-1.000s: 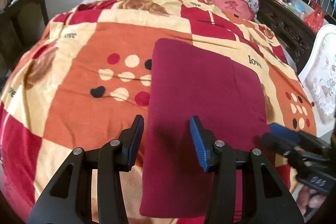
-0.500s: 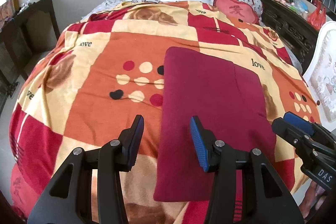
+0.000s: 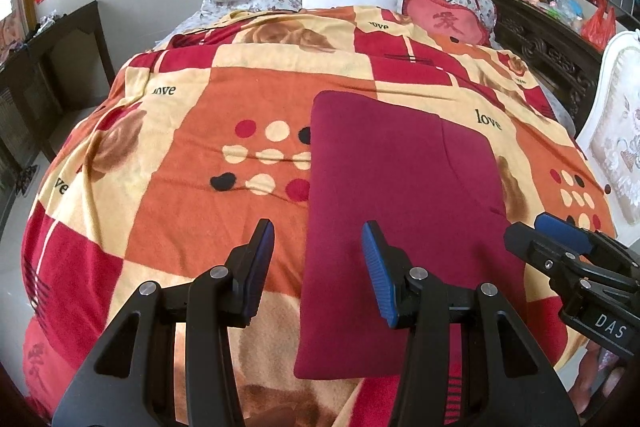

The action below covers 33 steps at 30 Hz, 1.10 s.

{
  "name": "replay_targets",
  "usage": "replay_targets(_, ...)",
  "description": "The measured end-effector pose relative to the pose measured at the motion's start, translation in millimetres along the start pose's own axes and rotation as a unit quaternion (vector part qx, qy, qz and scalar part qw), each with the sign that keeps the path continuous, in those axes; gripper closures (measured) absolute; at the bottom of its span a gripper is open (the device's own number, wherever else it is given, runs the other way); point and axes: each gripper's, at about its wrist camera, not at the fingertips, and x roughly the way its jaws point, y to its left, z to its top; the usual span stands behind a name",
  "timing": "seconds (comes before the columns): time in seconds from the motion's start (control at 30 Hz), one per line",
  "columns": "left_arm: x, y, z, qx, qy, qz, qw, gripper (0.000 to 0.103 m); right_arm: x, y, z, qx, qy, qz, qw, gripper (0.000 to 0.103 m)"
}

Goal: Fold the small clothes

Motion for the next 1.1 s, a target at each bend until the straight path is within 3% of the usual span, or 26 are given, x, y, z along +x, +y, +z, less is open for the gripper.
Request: replay_targets(1.1,5.3,-3.2,-3.6,0.006,0.004,0.005,1.0000,0.058,13.9,-0.2,-5.0,0.004,0.022,0.002,1.000,0.041)
